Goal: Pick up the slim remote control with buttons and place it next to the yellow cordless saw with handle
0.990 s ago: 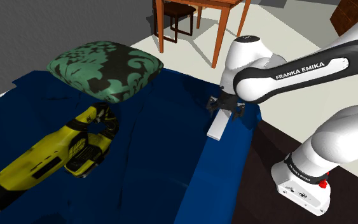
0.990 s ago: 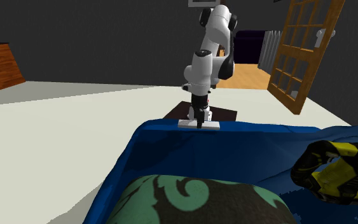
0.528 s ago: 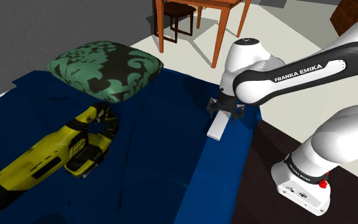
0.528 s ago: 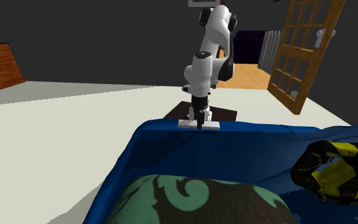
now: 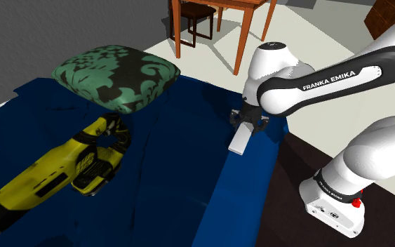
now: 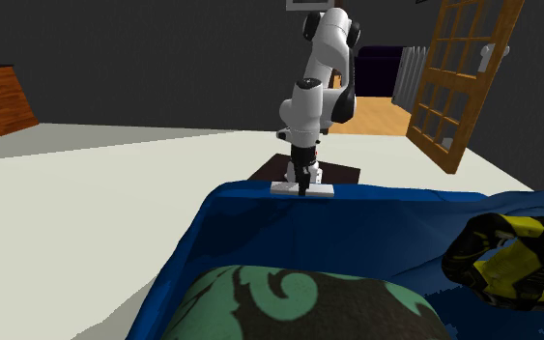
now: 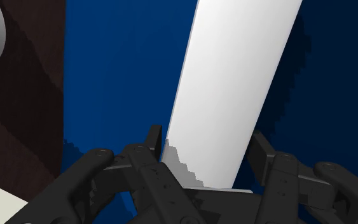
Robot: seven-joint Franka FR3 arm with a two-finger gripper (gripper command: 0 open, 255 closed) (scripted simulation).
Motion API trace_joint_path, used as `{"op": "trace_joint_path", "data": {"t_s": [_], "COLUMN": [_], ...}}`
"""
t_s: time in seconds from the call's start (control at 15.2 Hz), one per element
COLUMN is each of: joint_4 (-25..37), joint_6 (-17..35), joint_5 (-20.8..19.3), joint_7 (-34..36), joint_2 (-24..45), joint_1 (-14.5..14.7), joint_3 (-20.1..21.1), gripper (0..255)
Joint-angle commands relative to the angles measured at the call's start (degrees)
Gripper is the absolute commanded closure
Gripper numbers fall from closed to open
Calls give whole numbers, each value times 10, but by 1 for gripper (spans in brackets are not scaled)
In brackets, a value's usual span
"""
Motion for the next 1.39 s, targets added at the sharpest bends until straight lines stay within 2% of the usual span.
{"op": "trace_joint_path", "data": {"t_s": [0.0,0.13,1.32], "joint_4": [0,0,84], "joint_6": [0,0,-176], "joint_5": [0,0,-17], "joint_7": [0,0,-6], "joint_2": [0,0,-93], "joint_1": [0,0,4], "joint_3": [0,0,-44], "gripper": [255,255,255]}}
